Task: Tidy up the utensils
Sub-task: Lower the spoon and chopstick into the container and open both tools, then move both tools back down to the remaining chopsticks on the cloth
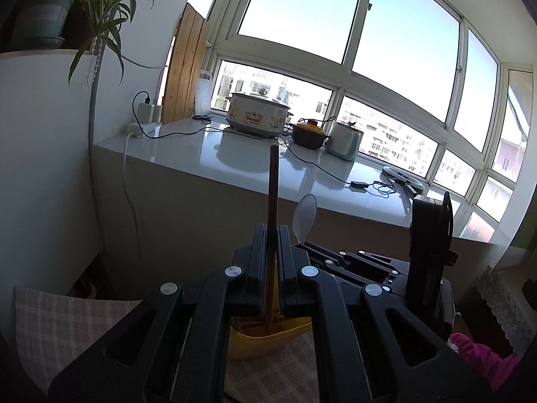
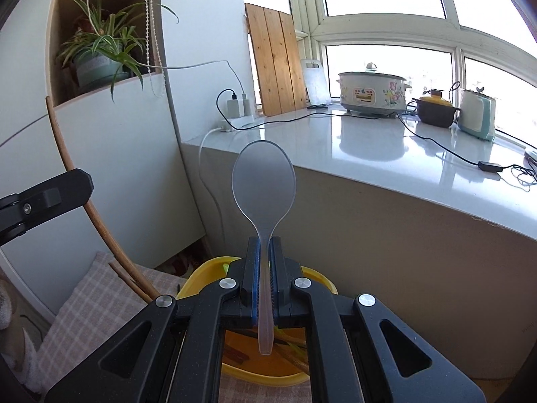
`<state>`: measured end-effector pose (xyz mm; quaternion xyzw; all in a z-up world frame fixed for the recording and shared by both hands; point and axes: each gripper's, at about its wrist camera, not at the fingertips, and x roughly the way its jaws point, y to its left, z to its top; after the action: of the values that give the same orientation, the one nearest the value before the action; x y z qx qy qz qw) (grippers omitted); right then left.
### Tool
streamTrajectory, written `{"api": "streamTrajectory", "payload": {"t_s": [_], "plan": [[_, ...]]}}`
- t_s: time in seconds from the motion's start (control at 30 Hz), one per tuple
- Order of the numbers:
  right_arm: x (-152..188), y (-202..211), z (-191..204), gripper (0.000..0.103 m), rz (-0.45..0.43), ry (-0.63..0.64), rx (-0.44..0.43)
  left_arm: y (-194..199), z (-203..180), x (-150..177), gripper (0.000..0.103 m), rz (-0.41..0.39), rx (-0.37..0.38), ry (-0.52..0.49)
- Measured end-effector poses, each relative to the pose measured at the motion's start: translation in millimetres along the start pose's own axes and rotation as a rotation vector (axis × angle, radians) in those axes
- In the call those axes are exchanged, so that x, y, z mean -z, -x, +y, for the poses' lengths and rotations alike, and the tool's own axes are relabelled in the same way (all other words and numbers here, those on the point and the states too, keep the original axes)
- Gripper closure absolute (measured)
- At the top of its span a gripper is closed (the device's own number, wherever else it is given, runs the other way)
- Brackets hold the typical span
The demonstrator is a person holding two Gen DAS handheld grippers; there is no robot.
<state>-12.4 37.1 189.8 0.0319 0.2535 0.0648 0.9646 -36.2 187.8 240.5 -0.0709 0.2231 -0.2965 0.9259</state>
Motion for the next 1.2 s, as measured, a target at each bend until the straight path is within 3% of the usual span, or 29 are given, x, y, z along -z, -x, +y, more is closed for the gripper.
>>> {"api": "streamTrajectory", "payload": {"t_s": [0.47, 0.6, 0.97, 1.2], "plan": [[4, -4, -6, 0.099, 0.046, 0.009, 0.01, -10, 5, 16, 0.099, 0.074, 0.035, 0.026], [5, -2, -6, 0.095, 0.049, 0.01, 0.013, -8, 6, 19, 0.084, 0.078, 0.035, 0.033], [6, 13, -7, 0.091, 0.033, -0.009, -0.009, 15, 13, 27, 0.084, 0.064, 0.024, 0.038], [12, 27, 2, 0.091, 0.028, 0.006, -0.047, 37, 31, 34, 0.084, 0.052, -0.027, 0.053]]}}
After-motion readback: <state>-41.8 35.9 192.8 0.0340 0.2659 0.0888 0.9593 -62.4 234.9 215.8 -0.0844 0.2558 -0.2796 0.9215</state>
